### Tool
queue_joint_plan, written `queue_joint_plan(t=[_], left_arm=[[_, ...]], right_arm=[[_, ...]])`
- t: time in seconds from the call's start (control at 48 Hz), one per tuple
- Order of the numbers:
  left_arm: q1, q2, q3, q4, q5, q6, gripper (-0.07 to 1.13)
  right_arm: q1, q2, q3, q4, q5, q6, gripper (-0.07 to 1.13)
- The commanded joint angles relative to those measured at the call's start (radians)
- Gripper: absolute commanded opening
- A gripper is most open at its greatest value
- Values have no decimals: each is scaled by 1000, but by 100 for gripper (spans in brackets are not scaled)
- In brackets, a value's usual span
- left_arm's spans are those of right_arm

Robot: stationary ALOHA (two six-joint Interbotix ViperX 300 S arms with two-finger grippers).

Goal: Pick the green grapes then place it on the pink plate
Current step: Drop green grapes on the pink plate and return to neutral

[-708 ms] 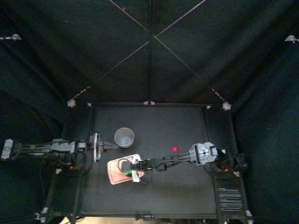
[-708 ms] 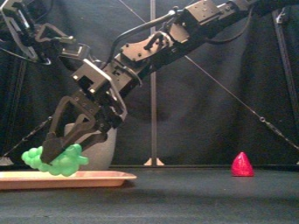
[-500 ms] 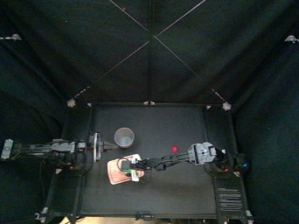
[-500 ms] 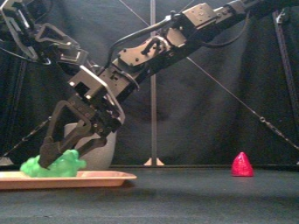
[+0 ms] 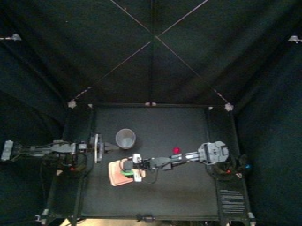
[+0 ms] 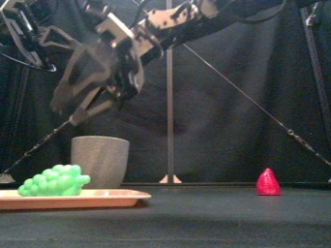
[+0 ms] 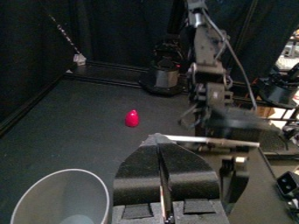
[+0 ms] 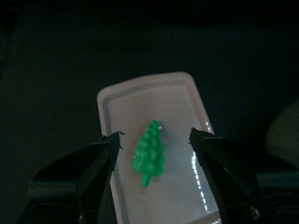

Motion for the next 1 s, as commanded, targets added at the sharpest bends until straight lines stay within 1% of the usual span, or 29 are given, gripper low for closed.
queue_joint_plan(t=[0.021,0.125,0.188,0.333,0.521,0.771,1.0], left_arm=[[2,3,-6,-2,-9,2,11],[2,3,0,-3,-11,2,11],[0,3,5,0,-11,2,11],[-3,3,14,14,-11,3,11],[-6,3,23,26,-26,3,11],[-8,3,26,46,-51,3,11],[-8,3,26,66,-64,3,11]], right_arm=[[-3,-133,60,-31,-55,0,97],[-5,-198,158,-51,-120,-2,97],[-18,-242,239,-66,-164,0,97],[-71,-347,407,-64,-249,0,97],[-100,-512,577,-57,-379,0,97],[-100,-678,736,-55,-525,2,97],[-98,-732,807,-29,-581,0,97]])
